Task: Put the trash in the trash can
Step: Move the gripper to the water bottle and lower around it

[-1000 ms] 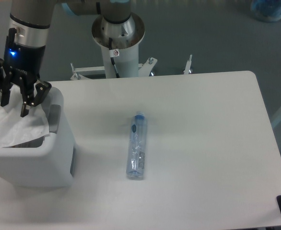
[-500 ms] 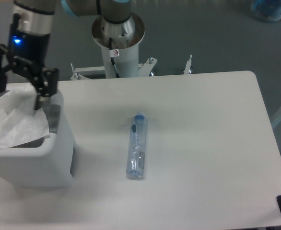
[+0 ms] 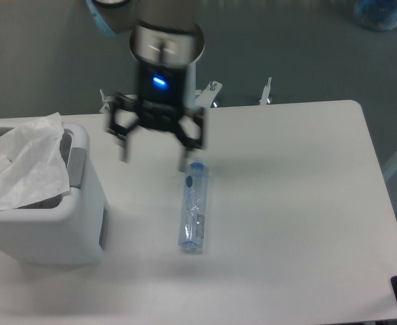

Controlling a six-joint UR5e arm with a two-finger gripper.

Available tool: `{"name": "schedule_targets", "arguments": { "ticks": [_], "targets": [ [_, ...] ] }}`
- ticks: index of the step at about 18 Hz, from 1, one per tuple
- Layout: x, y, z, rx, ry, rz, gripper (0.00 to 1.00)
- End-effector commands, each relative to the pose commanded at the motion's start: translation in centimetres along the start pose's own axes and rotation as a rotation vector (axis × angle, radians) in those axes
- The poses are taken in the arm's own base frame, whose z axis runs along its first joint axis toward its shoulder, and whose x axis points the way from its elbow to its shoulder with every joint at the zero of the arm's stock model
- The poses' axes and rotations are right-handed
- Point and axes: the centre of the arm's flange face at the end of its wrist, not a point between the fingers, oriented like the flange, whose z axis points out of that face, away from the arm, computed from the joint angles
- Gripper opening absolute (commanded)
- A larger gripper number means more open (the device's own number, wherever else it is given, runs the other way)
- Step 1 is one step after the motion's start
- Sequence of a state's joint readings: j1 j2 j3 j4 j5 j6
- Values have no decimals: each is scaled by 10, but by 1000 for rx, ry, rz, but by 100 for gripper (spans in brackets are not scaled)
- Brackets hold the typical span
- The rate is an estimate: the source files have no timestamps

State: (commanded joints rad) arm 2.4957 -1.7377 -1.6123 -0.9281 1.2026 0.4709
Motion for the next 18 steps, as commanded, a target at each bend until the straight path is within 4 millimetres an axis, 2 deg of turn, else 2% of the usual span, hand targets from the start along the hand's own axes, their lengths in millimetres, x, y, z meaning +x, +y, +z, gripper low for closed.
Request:
{"name": "schedule_targets", "arguments": {
  "ticks": [2,5,8,11,14,18],
  "targets": [
    [-18,1,21,-29,-3,-11,100],
    [-43,2,70,-95,6,-6,100],
    [-61,12,124,-182,3,-6,100],
    [-49,24,163,-271,-6,15,100],
    [-39,35,185,-358,26,39,100],
    [-25,51,201,-471,56,41,100]
  ]
}}
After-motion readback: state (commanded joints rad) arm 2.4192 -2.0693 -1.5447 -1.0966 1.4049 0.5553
